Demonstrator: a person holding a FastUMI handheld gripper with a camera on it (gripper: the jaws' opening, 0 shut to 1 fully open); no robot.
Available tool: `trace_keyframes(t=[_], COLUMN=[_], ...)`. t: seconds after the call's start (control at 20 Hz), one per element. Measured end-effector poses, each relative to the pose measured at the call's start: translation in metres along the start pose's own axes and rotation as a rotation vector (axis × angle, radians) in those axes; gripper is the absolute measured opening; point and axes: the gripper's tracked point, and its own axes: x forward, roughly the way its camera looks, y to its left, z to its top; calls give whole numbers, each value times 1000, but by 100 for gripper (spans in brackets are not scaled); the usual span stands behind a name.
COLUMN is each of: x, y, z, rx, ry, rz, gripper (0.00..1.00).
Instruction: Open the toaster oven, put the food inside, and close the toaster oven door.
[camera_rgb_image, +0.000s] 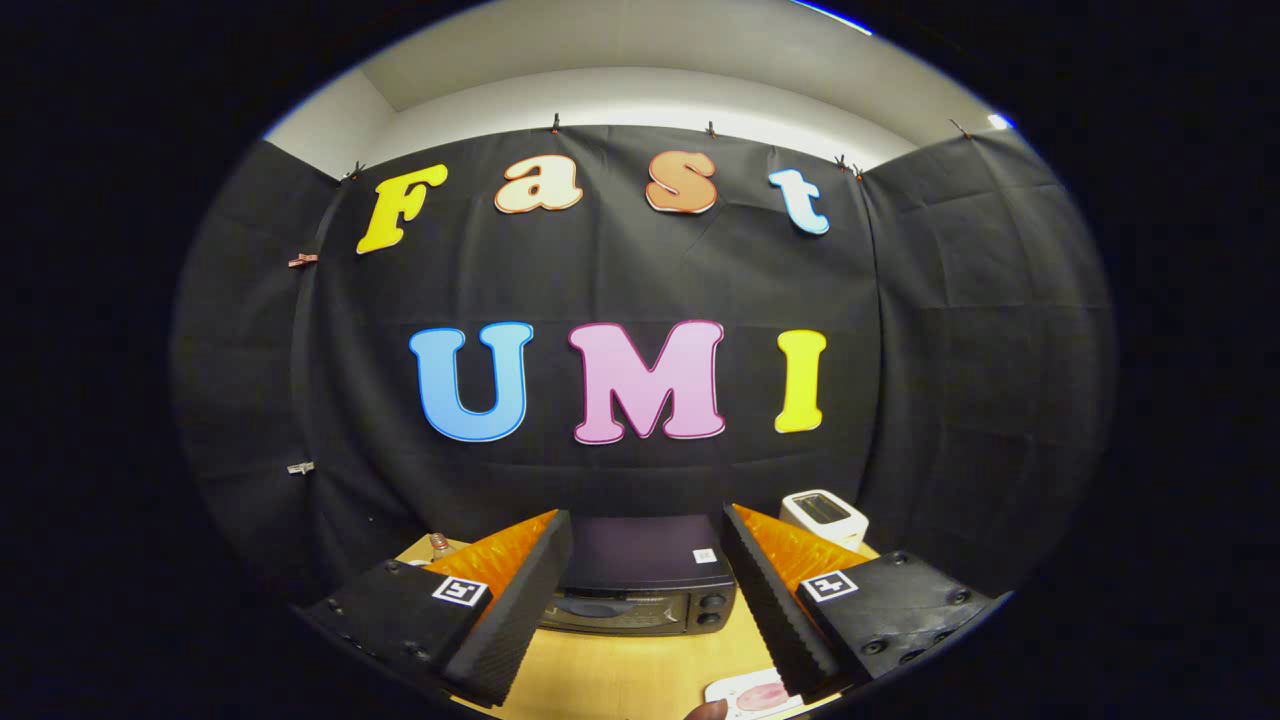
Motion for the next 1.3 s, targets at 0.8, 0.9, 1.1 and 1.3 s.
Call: trace_keyframes(t=[0.8,0.9,1.1,1.3], x=[150,156,161,157], y=[43,42,38,43], z=[-224,-238,-245,-250], rx=[56,39,-10,-68], ry=[402,422,436,436], rz=[-49,-57,-71,-56], gripper=[98,98,99,99])
